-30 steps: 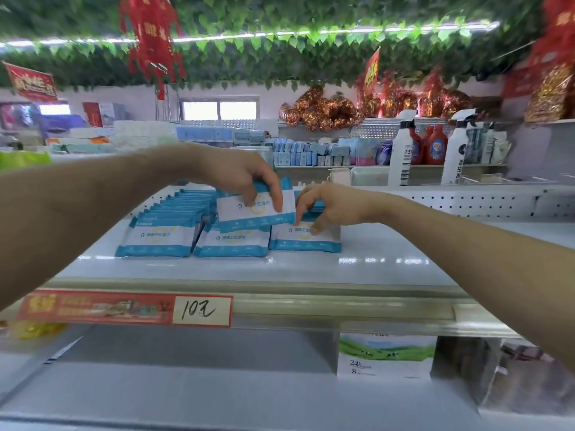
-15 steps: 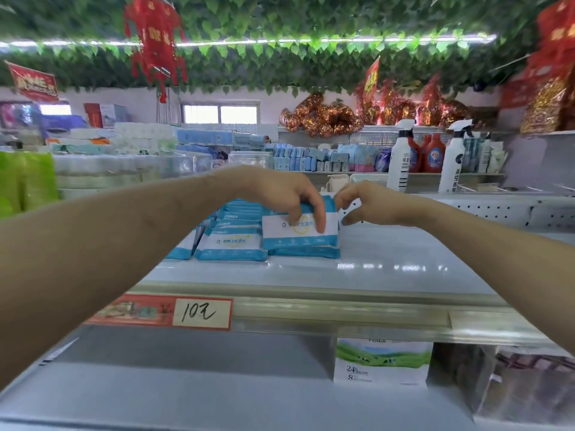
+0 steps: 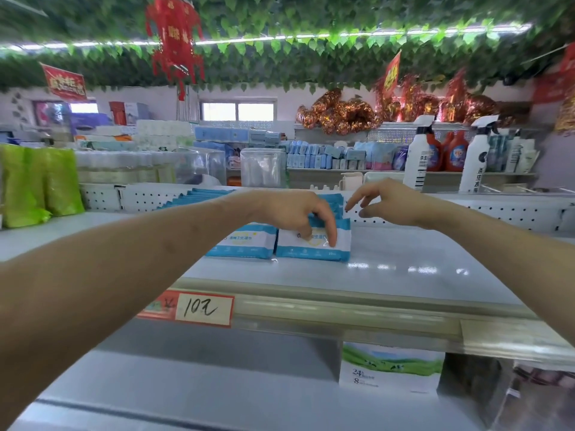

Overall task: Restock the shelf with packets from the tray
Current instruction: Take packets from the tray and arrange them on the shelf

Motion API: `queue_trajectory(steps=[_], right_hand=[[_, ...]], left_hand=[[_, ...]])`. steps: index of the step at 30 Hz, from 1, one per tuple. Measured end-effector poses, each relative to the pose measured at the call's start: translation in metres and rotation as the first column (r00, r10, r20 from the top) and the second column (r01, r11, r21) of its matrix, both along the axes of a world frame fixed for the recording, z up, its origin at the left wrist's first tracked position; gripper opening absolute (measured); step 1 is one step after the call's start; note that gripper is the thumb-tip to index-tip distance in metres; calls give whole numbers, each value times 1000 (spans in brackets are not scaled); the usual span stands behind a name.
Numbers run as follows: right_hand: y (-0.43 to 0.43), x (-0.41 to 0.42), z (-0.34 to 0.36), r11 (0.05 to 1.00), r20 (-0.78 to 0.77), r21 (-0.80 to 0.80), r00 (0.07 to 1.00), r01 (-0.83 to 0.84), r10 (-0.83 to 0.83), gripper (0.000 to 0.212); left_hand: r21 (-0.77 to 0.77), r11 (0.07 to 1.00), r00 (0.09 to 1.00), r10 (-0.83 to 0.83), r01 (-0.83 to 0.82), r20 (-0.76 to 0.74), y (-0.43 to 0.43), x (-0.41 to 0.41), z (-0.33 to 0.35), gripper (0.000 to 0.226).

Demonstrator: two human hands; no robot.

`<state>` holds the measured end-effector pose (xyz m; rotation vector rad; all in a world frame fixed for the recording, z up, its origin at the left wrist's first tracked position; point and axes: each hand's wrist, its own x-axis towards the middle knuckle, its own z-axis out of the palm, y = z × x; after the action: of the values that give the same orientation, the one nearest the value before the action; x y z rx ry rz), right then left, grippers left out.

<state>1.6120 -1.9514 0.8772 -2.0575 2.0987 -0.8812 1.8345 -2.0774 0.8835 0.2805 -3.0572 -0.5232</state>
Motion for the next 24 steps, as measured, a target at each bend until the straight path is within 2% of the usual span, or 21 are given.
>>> queue_trajectory(steps=[4,9,15,18,21,24], right_hand=[[-7,6,8,998,-32,-52,999,-27,25,28],[-26,20,28,989,-62,-129,996,-75,68,32],[-78,86,51,945,-88,-201,966,-257,244,37],[-104,140,45,898,-165,-186,914,-398,371,35],[-119,201,33,854,-194,-167,865,-493,462,35],[-121,260,18,815,-201,-147,824,-560,530,34]], left_hand=[[-16,1000,996,-6,5,-89,-10,6,-8,35],[-29,997,985,66,-71,-161,-8,23,-9,34],[-118,959,922,207,-258,-328,-21,89,-14,35],[-134,887,858,374,-442,-353,-21,157,-11,31],[-120,735,723,600,-667,-343,-11,235,-10,32],[-127,583,590,745,-803,-311,10,312,-14,35]])
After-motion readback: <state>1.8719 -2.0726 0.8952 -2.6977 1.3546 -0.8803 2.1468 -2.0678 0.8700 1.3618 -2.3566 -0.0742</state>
